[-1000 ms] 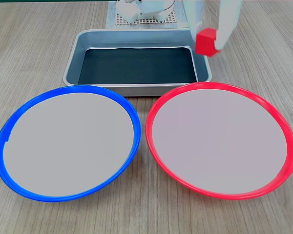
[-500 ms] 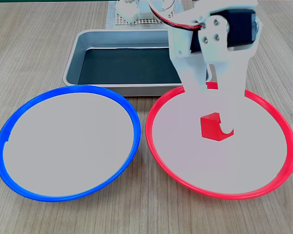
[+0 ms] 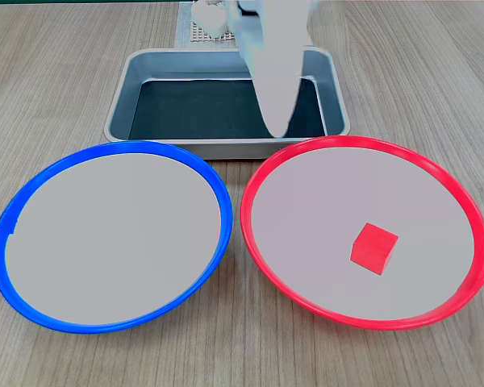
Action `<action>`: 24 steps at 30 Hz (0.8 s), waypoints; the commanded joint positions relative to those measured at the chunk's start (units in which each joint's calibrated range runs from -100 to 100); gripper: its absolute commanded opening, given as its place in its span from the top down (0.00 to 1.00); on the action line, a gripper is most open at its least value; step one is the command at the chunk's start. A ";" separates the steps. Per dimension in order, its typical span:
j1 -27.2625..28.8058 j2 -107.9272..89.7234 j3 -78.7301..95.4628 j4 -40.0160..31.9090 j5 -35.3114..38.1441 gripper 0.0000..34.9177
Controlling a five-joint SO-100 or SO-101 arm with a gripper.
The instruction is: Move a red block from tray to red dish
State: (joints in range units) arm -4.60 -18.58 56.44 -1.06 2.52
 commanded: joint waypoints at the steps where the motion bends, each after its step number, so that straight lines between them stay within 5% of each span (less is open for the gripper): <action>1: 2.86 -16.17 15.25 -3.69 -5.03 1.00; 5: 3.90 -34.68 32.18 -1.13 -4.44 1.00; 16: 4.55 -73.40 43.56 38.58 -4.10 1.00; 21: 4.84 -80.48 43.56 48.40 -4.40 1.00; 24: 5.03 -80.48 43.56 48.48 -4.49 0.99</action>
State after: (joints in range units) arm 0.00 -98.12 99.91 46.57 -1.73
